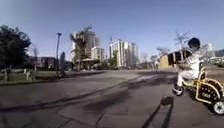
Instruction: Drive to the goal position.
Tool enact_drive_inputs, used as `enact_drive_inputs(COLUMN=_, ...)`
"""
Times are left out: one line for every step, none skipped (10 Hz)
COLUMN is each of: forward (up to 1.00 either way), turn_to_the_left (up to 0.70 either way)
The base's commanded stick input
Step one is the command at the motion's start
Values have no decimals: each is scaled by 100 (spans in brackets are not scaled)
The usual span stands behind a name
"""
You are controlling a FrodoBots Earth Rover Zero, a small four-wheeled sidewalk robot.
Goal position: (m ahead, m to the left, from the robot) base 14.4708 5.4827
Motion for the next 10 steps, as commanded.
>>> enact_drive_inputs(forward=83, turn_to_the_left=1)
enact_drive_inputs(forward=72, turn_to_the_left=1)
enact_drive_inputs(forward=61, turn_to_the_left=1)
enact_drive_inputs(forward=61, turn_to_the_left=1)
enact_drive_inputs(forward=64, turn_to_the_left=1)
enact_drive_inputs(forward=66, turn_to_the_left=1)
enact_drive_inputs(forward=69, turn_to_the_left=1)
enact_drive_inputs(forward=71, turn_to_the_left=1)
enact_drive_inputs(forward=72, turn_to_the_left=1)
enact_drive_inputs(forward=73, turn_to_the_left=1)
